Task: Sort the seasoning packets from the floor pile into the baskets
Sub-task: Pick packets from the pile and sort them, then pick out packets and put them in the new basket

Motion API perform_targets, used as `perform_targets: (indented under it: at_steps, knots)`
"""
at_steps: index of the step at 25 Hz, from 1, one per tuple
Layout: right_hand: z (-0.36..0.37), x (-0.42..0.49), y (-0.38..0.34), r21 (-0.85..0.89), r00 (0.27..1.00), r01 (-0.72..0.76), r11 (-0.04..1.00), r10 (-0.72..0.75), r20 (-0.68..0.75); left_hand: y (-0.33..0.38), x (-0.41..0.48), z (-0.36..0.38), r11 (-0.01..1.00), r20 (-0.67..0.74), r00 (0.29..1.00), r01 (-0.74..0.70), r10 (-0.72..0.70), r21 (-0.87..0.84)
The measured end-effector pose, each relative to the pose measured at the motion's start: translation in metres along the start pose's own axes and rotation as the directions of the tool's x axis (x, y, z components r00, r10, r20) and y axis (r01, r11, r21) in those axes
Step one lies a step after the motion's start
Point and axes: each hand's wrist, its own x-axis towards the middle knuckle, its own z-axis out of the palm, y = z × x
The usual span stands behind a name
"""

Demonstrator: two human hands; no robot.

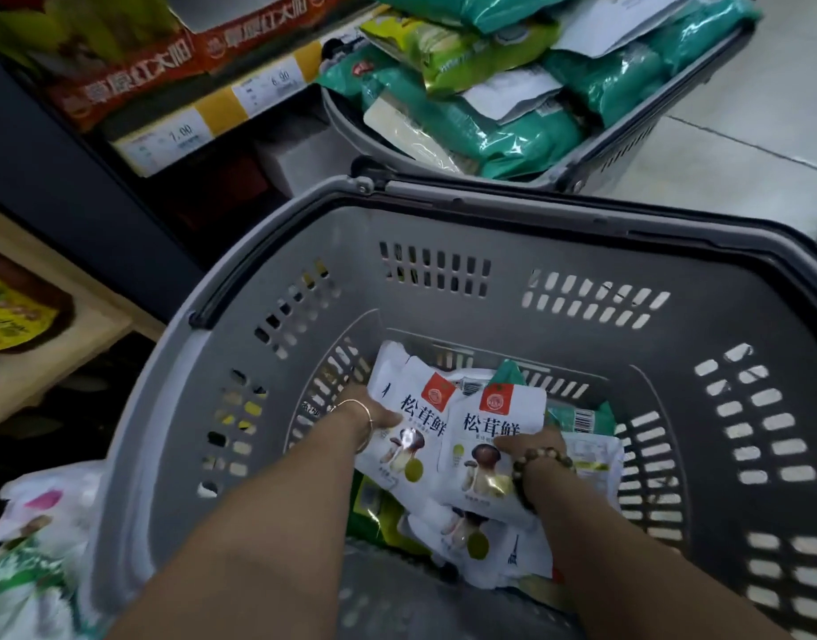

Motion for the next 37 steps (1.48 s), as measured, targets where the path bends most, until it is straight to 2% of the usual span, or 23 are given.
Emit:
perform_targets:
  at_steps: [4,8,14,19,22,25,28,30,34,37]
  knots:
    - [0.010,0.008,0.006,-0.080,0.998,0.004,0.997,-0.009,-0.063,-0.012,0.024,0.008,0.964,-0.055,0.996,-0.049,0.065,0.262]
    - [0.025,0.008,0.010,-0.184,0.998,-0.019,0.983,0.009,-0.057,-0.022,0.033,0.014,0.883,-0.086,0.996,0.011,0.034,0.470]
    - [0.020,0.005,0.009,-0.306,0.997,0.040,0.951,-0.056,-0.046,-0.015,0.024,0.010,0.824,-0.079,0.996,0.015,0.036,0.567]
    - [-0.001,-0.014,-0.009,-0.496,0.984,0.170,0.851,-0.172,0.042,0.013,-0.005,-0.018,0.705,-0.051,0.986,-0.076,0.157,0.705]
    - [-0.019,-0.034,-0.041,-0.596,0.949,0.289,0.749,-0.307,0.075,0.037,-0.037,-0.038,0.716,-0.036,0.968,-0.159,0.250,0.679]
    - [-0.033,-0.063,-0.076,-0.611,0.850,0.480,0.629,-0.505,0.148,0.056,-0.085,-0.056,0.710,-0.051,0.898,-0.310,0.437,0.632]
    - [-0.038,-0.099,-0.106,-0.559,0.694,0.670,0.489,-0.680,0.237,0.060,-0.139,-0.084,0.713,-0.098,0.800,-0.462,0.592,0.528]
    - [-0.033,-0.130,-0.123,-0.486,0.570,0.780,0.394,-0.768,0.292,0.049,-0.173,-0.107,0.731,-0.203,0.735,-0.523,0.647,0.438]
    - [0.002,-0.212,-0.140,-0.252,0.306,0.943,0.217,-0.862,0.404,-0.002,-0.232,-0.158,0.794,-0.459,0.651,-0.538,0.605,0.283]
    - [0.039,-0.280,-0.128,-0.076,0.156,0.988,0.136,-0.822,0.548,-0.060,-0.264,-0.184,0.855,-0.616,0.619,-0.481,0.487,0.193]
